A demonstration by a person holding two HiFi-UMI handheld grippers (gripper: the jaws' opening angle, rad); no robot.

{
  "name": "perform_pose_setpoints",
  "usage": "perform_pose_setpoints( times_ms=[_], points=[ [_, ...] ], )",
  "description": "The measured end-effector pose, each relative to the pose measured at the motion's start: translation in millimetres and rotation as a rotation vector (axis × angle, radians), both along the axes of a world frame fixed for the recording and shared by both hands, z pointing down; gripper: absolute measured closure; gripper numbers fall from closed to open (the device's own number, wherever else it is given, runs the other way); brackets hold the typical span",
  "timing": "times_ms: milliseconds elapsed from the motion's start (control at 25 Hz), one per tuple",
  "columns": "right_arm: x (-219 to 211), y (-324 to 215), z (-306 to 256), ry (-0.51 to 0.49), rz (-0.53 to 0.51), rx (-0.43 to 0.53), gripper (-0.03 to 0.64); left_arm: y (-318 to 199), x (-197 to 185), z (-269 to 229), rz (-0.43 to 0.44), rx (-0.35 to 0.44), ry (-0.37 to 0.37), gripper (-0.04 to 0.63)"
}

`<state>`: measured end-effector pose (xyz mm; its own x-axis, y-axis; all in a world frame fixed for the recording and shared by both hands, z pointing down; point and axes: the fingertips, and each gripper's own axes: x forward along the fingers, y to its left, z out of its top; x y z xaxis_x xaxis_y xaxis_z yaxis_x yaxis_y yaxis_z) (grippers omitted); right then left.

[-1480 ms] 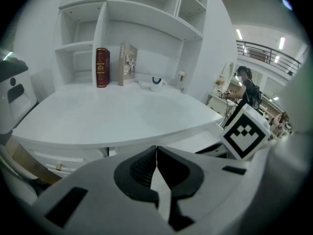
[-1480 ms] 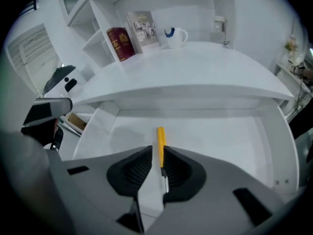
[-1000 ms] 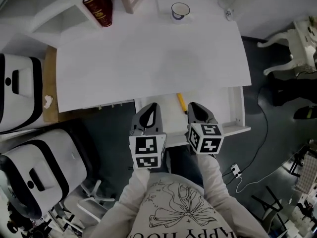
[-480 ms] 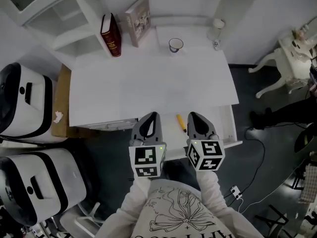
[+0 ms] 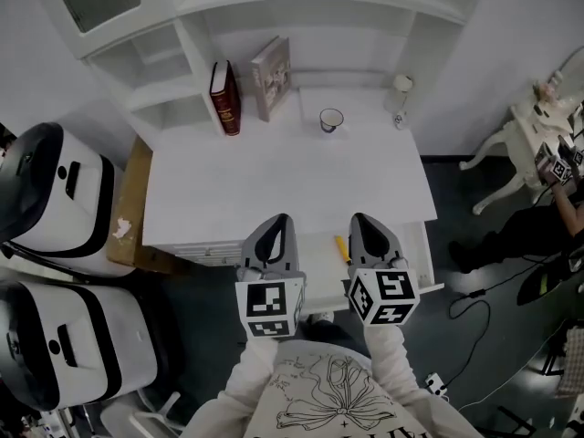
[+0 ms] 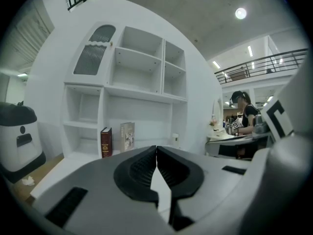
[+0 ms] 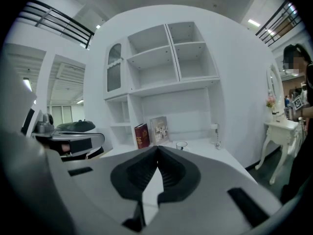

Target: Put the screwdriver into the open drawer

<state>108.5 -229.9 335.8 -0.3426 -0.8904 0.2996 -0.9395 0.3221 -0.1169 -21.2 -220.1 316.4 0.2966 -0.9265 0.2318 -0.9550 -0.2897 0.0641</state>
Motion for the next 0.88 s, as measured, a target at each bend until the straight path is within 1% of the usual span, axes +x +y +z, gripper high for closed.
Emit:
perform_pose_setpoints(
  times_ms=[160,360,880],
  points=[
    [-6,-1,-14,-0.005,-0.017,0.032,0.614,1,-5,-15,-0.016,0.033,-0.001,0.589],
    [-9,-4,-22,-0.007,-0.032,0.050,0.614,1,-10,-24,-0.033,0.052,-0.001,0.589],
    [-12,-6,-24,-0.010,-0.045,0.050,0.614,1,-17,-29,-0.052,0.063,-0.007,0.589]
  ],
)
